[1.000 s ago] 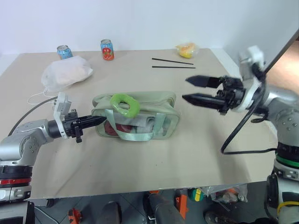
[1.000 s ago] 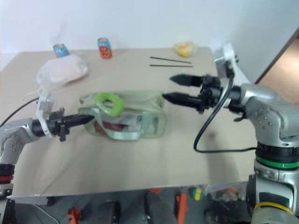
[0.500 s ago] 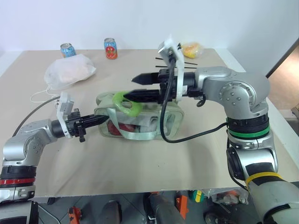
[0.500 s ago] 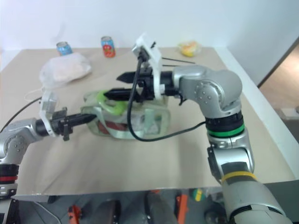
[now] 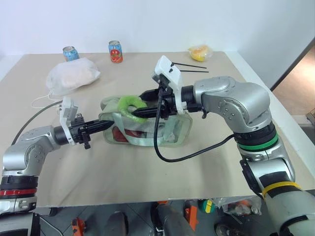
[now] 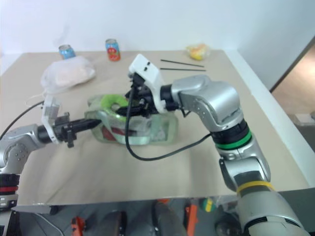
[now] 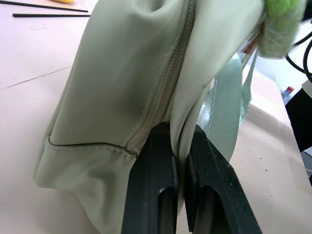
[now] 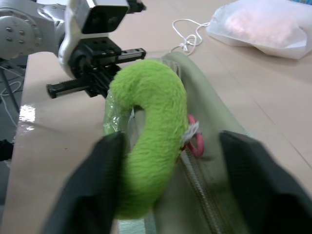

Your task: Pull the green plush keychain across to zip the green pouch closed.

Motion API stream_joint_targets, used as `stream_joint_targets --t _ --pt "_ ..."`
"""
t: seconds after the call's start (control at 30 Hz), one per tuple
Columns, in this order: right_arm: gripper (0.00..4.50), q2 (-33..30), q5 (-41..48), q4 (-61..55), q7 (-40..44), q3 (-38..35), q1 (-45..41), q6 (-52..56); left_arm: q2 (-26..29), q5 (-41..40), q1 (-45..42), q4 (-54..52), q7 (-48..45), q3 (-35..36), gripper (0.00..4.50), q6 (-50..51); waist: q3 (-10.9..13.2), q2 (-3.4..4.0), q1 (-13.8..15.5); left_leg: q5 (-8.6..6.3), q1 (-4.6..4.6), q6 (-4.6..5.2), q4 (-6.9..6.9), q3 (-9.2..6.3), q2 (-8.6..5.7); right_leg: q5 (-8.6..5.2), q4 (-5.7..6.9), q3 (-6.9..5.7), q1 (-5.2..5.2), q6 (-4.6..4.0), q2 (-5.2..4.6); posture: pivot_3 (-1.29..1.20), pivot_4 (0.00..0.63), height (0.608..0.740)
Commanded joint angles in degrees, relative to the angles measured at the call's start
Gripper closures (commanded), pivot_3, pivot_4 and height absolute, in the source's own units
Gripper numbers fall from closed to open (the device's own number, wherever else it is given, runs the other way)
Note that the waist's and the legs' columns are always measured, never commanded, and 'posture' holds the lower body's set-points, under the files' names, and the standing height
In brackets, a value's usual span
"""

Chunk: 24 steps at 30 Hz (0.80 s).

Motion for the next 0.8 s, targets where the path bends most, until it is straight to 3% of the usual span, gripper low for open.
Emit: stream_joint_targets --t 0.03,0.2,0.63,0.8 --pt "2.8 0.4 -0.5 0.0 0.4 -2.7 -0.7 -1.8 -0.2 0.4 1.1 -1.1 0.3 -0.2 4.5 -0.4 0.0 0.0 0.0 0.0 0.0 0.0 0.0 0.0 0.0 0.0 0.0 0.0 0.0 0.0 0.0 0.0 0.15 0.74" --pt "4.47 0.6 -0.1 0.6 0.6 -3.6 -0.5 -1.7 -0.6 0.3 1.3 -1.2 0.3 -0.8 4.5 -0.5 0.0 0.0 0.0 0.0 -0.02 0.0 0.04 0.01 -0.03 0.0 0.0 0.0 0.01 0.01 -0.05 0.0 0.15 0.74" --pt "4.47 2.4 2.4 1.3 1.2 -6.6 1.0 -0.6 -0.9 0.5 0.6 -0.4 0.1 -1.3 4.5 -0.7 0.0 0.0 0.0 0.0 -0.04 0.0 0.06 -0.01 -0.04 0.01 0.0 -0.01 0.01 0.02 -0.06 0.0 0.15 0.74" --pt "2.83 2.4 1.3 0.9 1.4 -5.6 1.6 -0.8 -1.0 0.5 0.6 -0.4 0.2 -1.4 4.5 -0.8 0.0 0.0 0.0 0.0 -0.04 0.0 0.08 -0.01 -0.04 0.01 0.0 -0.02 0.02 0.02 -0.05 0.0 0.15 0.74"
